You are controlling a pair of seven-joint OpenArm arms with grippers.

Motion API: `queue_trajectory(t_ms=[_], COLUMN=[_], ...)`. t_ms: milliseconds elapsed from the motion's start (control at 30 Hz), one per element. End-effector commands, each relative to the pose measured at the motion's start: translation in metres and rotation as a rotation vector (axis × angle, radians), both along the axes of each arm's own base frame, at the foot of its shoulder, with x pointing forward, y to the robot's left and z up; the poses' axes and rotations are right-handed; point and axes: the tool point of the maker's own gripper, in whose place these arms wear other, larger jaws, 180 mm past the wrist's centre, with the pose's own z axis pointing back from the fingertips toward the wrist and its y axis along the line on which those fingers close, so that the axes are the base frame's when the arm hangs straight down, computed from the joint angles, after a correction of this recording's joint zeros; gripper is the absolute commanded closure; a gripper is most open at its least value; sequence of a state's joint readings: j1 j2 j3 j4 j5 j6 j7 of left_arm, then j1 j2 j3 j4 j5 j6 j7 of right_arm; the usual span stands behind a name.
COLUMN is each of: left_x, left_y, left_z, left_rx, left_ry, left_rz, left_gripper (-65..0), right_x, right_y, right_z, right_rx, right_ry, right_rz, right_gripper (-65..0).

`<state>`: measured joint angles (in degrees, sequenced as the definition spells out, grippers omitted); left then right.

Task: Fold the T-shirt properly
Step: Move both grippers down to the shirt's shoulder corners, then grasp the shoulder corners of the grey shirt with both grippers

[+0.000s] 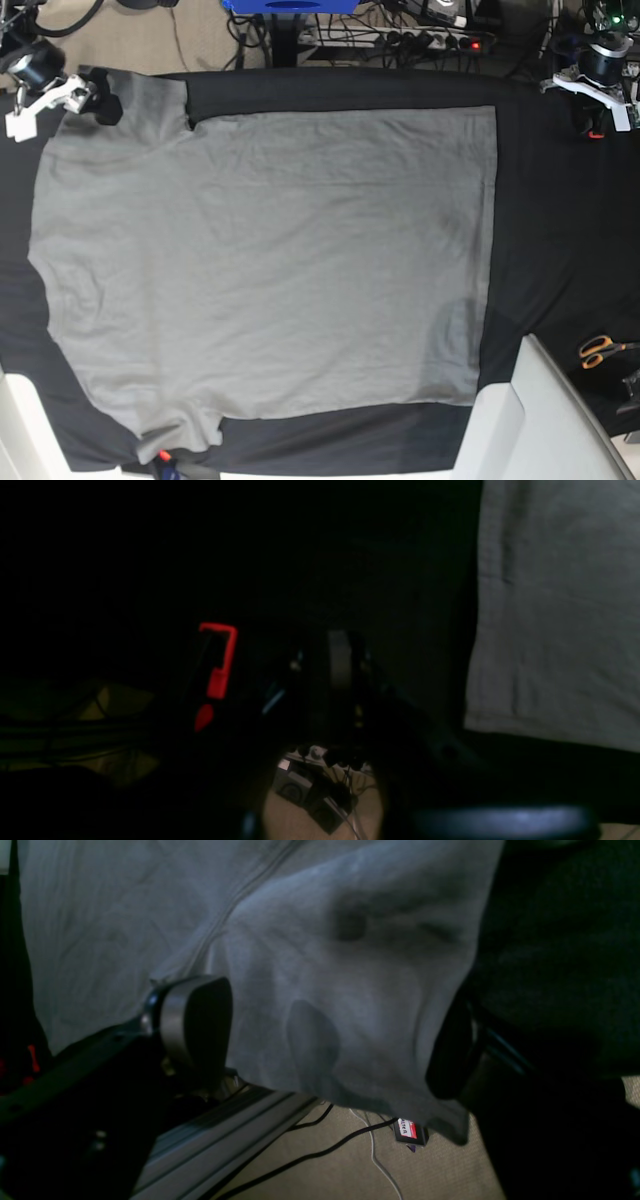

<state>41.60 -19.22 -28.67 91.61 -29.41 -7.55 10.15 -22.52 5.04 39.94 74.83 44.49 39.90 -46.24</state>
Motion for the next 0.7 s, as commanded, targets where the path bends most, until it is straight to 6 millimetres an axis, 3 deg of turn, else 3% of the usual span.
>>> queue_trajectory(t_ms=[0,233,267,333,400,500,667], left_x=[0.004,0.005,0.005,0.005,0.006,0.01,0.004], left_y=[0.004,0.002,-0.001,-0.012,-0.022,-0.039,-0.049], left_z=[0.008,0.008,0.006,0.0,-0.005,-0.021,-0.063], left_rx=[0.018,0.006,-0.001,-0.021,-0.039,-0.086,-0.173], left_ry=[-0.023,-0.03,-0.026,-0.015,-0.006,0.004,0.042], left_rz=[-0.008,-0.003,-0.011,-0.031,-0.051,-0.059,0.045], left_gripper=[-7.6,-9.2,-12.2,-22.7,-37.7,-51.0,-52.5], right_x=[-0.003,0.003,0.003,0.004,0.003,0.003,0.004], right_y=[-0.003,-0.005,-0.005,-0.004,-0.004,-0.004,-0.005], right_z=[0.0,0.002,0.002,0.002,0.001,0.001,0.002], right_rx=[-0.012,-0.016,-0.016,-0.016,-0.014,-0.014,-0.017], right_ry=[0.012,0.001,0.001,0.001,0.001,0.001,0.001], right_rz=[0.014,0.014,0.014,0.016,0.015,0.015,0.016], right_gripper=[-41.4,-6.5,-1.2,-0.6,-0.8,-0.5,-0.5])
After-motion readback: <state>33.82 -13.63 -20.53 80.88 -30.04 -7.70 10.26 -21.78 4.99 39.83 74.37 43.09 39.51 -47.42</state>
